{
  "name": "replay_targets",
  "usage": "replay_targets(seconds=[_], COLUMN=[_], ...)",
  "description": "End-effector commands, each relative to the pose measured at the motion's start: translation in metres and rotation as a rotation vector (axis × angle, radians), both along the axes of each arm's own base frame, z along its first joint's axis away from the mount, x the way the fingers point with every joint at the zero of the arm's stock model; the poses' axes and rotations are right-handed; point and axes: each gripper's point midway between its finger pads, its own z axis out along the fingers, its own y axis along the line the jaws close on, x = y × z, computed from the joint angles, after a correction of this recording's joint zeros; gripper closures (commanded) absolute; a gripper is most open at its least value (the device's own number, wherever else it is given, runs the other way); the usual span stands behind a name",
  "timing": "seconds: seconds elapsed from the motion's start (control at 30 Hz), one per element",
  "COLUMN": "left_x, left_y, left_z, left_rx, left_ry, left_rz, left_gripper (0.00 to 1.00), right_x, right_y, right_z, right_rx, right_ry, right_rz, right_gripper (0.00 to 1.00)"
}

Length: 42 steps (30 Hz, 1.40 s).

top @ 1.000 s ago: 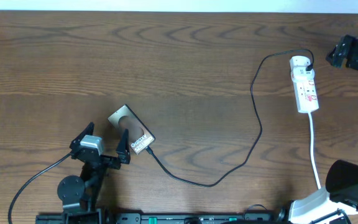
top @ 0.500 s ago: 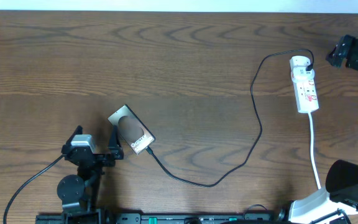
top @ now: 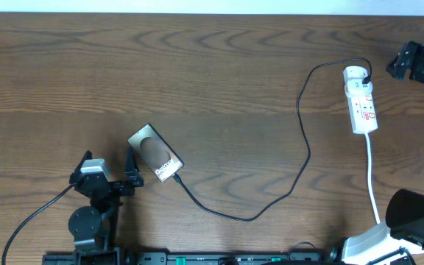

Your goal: Plug charger to phone and switch on socket

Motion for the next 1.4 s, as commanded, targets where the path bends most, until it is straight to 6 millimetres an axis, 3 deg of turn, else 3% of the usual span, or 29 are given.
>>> replay_targets(seconds=[0.0, 1.37], left_x=[-0.0008, -0.0005], left_y=[-0.0122, -0.0156], left_z=[-0.0168, -0.0157], left_rx=[-0.015, -0.013], left_ry=[0.047, 0.043], left_rz=[-0.053, -0.065], left_gripper=[0.02, 0.02], right_x=[-0.0012, -0.0012], right_y=[0.0017, 0.0017], right_z=[0.0032, 0.0032], right_rx=[0.003, 0.003], right_ry=[-0.007, -0.007], right_rz=[-0.01, -0.01], right_gripper=[0.01, 0.01])
